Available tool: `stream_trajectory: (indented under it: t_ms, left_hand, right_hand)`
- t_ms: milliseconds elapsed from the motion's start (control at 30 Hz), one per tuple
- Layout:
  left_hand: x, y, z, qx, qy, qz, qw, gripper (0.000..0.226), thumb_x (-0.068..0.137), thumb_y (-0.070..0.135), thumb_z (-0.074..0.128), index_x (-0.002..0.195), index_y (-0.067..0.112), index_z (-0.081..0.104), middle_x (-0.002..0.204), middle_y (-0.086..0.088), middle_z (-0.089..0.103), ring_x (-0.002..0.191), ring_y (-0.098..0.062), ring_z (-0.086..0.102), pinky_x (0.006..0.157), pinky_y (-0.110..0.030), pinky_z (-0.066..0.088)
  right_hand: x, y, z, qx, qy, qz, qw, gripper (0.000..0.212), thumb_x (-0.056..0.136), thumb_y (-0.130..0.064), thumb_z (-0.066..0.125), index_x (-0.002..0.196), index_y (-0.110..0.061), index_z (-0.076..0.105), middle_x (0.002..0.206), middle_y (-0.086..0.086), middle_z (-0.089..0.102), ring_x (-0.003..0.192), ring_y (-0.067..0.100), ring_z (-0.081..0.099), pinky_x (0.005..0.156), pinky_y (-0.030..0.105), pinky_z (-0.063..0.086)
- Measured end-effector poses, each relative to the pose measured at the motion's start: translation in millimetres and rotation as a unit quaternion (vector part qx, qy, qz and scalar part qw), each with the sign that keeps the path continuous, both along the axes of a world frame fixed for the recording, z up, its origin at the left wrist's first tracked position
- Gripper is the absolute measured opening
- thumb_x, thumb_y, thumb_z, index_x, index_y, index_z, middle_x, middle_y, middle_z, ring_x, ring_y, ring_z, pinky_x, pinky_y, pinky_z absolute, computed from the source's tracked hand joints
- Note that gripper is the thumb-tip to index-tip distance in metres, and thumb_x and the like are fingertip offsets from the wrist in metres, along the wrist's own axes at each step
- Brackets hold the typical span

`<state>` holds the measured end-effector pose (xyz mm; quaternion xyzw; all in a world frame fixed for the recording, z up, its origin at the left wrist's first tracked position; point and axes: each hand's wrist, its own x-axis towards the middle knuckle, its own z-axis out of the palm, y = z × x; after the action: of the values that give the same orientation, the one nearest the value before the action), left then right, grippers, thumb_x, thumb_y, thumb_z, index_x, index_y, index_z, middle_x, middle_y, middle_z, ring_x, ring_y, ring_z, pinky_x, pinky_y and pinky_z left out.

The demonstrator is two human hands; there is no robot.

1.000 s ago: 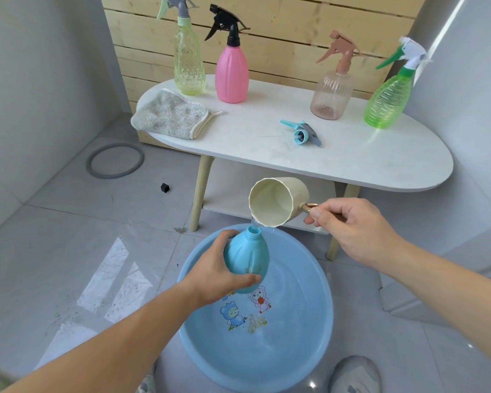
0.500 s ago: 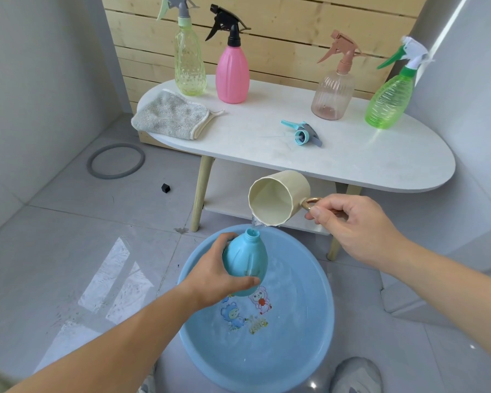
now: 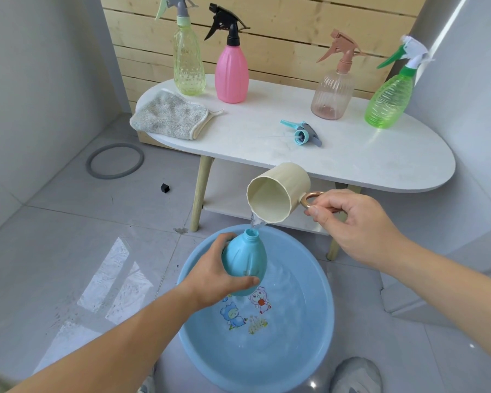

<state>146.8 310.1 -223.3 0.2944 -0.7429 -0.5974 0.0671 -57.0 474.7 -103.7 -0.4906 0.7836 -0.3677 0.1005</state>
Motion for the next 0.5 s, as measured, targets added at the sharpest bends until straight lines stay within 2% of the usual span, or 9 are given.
stream_trajectory:
  t_ms: [133, 367, 500]
  left_hand:
    - [0.4, -0.5, -0.7, -0.001, -0.002, 0.002, 1.000, 0.082, 0.068, 0.025, 0.094, 0.131, 0.038, 0.044, 0.118, 0.007, 0.061, 0.101, -0.014, 0.068, 0.075, -0.041, 0.064]
    - [0.1, 0.7, -2.2, 0.000, 0.004, 0.001, 1.000, 0.081, 0.068, 0.023, 0.094, 0.131, 0.037, 0.044, 0.116, 0.008, 0.061, 0.099, -0.012, 0.068, 0.074, -0.032, 0.064]
    - [0.0, 1.0, -2.6, 0.003, 0.006, 0.000, 1.000, 0.080, 0.068, 0.023, 0.094, 0.130, 0.037, 0.045, 0.115, 0.007, 0.062, 0.098, -0.013, 0.068, 0.073, -0.034, 0.064]
  right_hand:
    - [1.2, -0.6, 1.6, -0.005, 0.023, 0.006, 1.000, 0.017, 0.092, -0.026, 0.063, 0.077, -0.024, 0.070, 0.087, -0.020, 0.068, 0.103, 0.008, 0.059, 0.090, 0.034, 0.047]
    - [1.4, -1.0, 1.2, -0.026, 0.084, 0.033, 0.996, 0.019, 0.092, -0.024, 0.066, 0.075, -0.033, 0.063, 0.088, -0.020, 0.068, 0.102, 0.010, 0.061, 0.090, 0.030, 0.047]
    - [0.7, -1.8, -0.3, -0.031, 0.107, 0.043, 0.993, 0.016, 0.089, -0.029, 0.061, 0.076, -0.022, 0.067, 0.089, -0.022, 0.066, 0.100, 0.011, 0.060, 0.091, 0.026, 0.045]
